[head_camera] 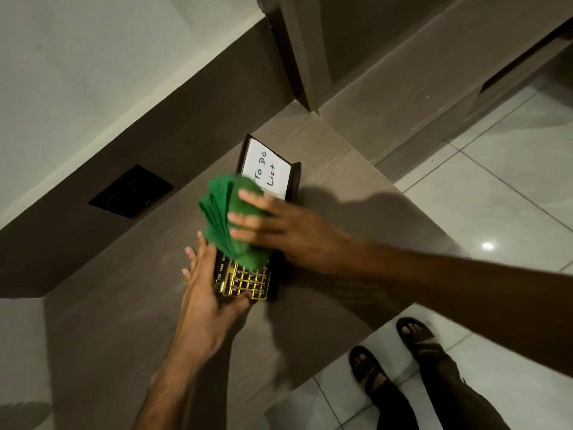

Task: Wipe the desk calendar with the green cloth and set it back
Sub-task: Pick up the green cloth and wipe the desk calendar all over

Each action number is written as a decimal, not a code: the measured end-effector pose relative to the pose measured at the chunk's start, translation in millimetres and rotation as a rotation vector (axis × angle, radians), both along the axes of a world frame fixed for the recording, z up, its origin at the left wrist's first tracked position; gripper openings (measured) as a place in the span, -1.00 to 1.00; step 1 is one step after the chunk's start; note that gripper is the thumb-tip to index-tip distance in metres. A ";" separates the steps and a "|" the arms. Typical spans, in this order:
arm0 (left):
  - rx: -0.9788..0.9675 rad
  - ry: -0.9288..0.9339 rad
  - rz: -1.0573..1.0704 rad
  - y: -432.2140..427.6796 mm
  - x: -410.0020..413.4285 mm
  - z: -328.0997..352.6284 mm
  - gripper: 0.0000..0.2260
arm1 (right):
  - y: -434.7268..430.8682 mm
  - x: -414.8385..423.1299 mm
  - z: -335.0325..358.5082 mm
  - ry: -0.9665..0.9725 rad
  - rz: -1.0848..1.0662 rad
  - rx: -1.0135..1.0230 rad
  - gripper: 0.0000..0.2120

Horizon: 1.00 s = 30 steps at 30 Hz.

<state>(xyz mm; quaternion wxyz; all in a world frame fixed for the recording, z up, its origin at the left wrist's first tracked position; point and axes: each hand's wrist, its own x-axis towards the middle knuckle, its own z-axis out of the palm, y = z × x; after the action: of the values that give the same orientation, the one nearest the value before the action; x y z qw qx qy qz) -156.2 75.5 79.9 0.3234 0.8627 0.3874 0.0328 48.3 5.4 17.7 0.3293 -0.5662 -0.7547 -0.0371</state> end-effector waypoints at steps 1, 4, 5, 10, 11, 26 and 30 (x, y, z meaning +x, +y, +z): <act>0.001 0.005 0.001 -0.2 -0.1 -0.1 0.01 | 10.9 14.6 7.4 -0.020 -0.030 0.015 -0.50; -0.006 0.009 -0.012 -1.4 -1.0 1.5 0.01 | 33.5 58.9 16.6 0.043 -0.179 -0.065 -0.48; -0.008 0.011 -0.013 -1.5 -1.1 2.2 0.01 | 36.6 69.2 14.2 0.116 -0.244 -0.098 -0.44; -0.009 0.008 -0.003 -2.9 0.2 4.5 0.00 | 25.1 68.9 -20.5 0.460 -0.450 -0.222 -0.25; -0.010 0.003 -0.003 -3.1 0.5 4.5 0.00 | 15.4 60.6 -27.5 0.464 -0.466 -0.224 -0.26; 0.028 0.059 -0.007 -2.5 -3.3 4.0 -0.03 | -87.4 -74.1 -7.8 0.252 -0.120 -0.403 -0.45; 0.013 0.072 -0.021 -3.2 -1.7 7.2 0.00 | -90.5 -53.7 4.0 0.800 -0.076 -0.602 -0.39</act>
<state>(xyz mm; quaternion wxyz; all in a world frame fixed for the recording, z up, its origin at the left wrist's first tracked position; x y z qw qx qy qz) -157.9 72.4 87.0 0.3041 0.8694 0.3895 0.0008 -5.4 -85.1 21.7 0.4133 -0.6330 -0.5253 0.3905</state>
